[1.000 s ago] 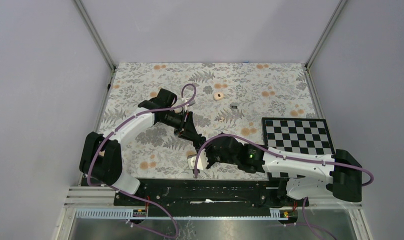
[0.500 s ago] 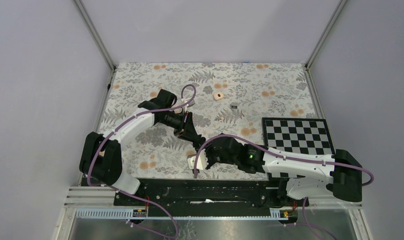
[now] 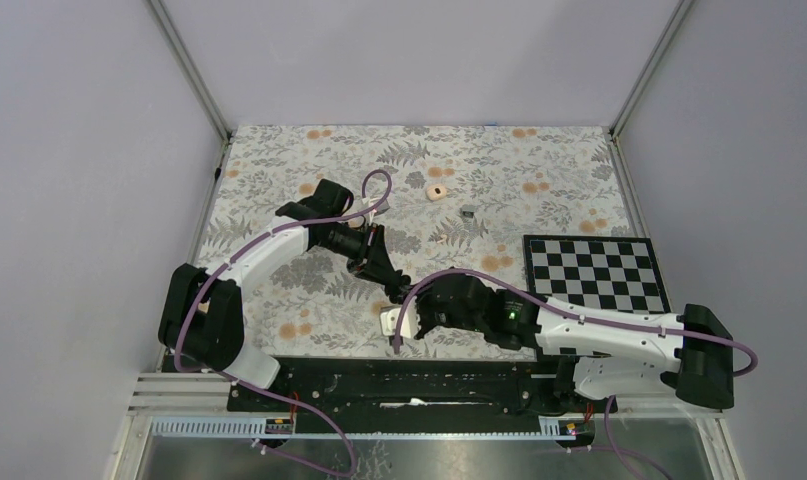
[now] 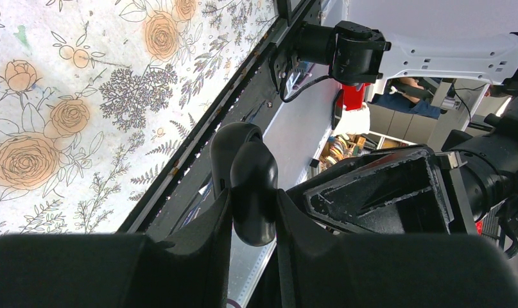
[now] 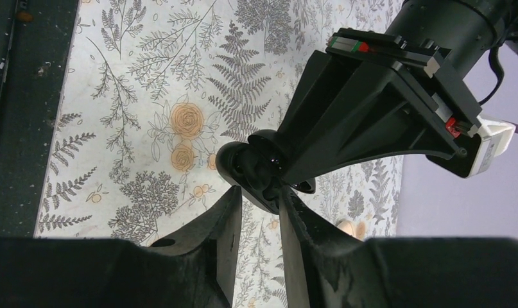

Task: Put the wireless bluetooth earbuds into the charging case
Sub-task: Place the earbud in the charging case.

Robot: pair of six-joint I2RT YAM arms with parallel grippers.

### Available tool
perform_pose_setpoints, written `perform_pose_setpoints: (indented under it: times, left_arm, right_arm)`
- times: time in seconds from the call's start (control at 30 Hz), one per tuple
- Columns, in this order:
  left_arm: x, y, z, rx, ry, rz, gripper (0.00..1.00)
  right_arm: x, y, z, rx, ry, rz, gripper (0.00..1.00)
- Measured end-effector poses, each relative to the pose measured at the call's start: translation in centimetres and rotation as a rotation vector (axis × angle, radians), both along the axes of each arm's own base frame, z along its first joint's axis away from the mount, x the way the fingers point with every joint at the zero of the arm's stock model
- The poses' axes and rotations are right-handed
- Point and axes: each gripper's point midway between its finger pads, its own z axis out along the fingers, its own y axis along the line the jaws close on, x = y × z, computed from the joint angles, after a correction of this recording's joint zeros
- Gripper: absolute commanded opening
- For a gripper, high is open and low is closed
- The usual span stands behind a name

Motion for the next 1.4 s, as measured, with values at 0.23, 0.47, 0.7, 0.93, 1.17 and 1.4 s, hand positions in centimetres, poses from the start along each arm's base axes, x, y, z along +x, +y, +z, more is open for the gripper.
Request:
perform_pose_setpoints:
  times: [0.23,0.47,0.7,0.93,1.17,1.4]
  left_arm:
    - [0.0,0.0,0.0,0.0,0.0,0.0,0.0]
    - [0.0,0.0,0.0,0.0,0.0,0.0,0.0]
    - [0.0,0.0,0.0,0.0,0.0,0.0,0.0]
    - [0.0,0.0,0.0,0.001,0.001,0.001,0.0]
    - [0.0,0.0,0.0,0.002,0.004,0.003,0.0]
    - [0.0,0.0,-0.1,0.005,0.002,0.004,0.0]
  right_arm:
    - [-0.4,-0.3,0.7,0.078,0.073,-0.056,0.35]
    - [-1.2,-1.1,3.8,0.33,0.248,-0.185,0.45]
    - [-0.3,-1.8,4.5,0.546,0.516,-0.468,0.45]
    - [-0.5,-1.4,4.2,0.709,0.804,-0.656,0.45]
    - [-0.6,-0.9,2.9,0.814,1.037,-0.758,0.53]
    - [-1.1,-1.1,0.2,0.862,1.236,-0.84,0.54]
